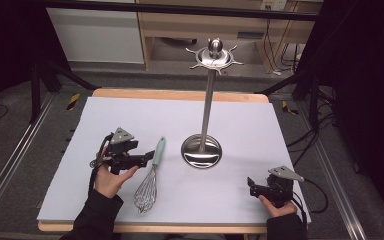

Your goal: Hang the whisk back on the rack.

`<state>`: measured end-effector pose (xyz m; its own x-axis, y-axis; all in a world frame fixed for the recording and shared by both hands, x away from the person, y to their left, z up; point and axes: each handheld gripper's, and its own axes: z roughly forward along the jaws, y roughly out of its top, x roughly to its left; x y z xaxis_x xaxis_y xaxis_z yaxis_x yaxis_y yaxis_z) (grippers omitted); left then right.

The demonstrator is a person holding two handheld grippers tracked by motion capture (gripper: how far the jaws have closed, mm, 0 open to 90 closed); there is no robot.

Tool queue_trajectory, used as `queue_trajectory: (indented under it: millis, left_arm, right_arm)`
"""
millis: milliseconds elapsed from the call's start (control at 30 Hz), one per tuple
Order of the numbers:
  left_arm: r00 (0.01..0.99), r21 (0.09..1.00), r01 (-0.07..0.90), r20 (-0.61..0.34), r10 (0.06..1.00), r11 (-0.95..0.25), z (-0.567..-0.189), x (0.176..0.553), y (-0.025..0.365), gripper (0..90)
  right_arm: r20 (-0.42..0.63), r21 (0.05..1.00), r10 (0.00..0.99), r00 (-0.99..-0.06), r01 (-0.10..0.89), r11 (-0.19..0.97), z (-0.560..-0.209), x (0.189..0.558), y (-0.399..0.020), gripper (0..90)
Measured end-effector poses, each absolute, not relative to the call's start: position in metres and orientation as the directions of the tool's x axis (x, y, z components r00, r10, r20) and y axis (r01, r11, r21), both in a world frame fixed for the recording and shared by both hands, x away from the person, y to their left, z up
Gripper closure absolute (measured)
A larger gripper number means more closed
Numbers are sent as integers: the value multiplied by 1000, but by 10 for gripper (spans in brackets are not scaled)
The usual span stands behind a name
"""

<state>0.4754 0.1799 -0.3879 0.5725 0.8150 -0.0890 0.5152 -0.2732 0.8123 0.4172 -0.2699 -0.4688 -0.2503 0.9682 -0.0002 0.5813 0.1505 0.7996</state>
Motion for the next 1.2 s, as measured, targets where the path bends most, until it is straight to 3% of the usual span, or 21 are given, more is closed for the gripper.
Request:
queue_trajectory:
  millis: [1200]
  left_arm:
    - [570,689,619,-65,819,-376,-419,496,155,350]
  right_arm:
    - [-7,795,967,-254,585,160,-469,418,-269,73]
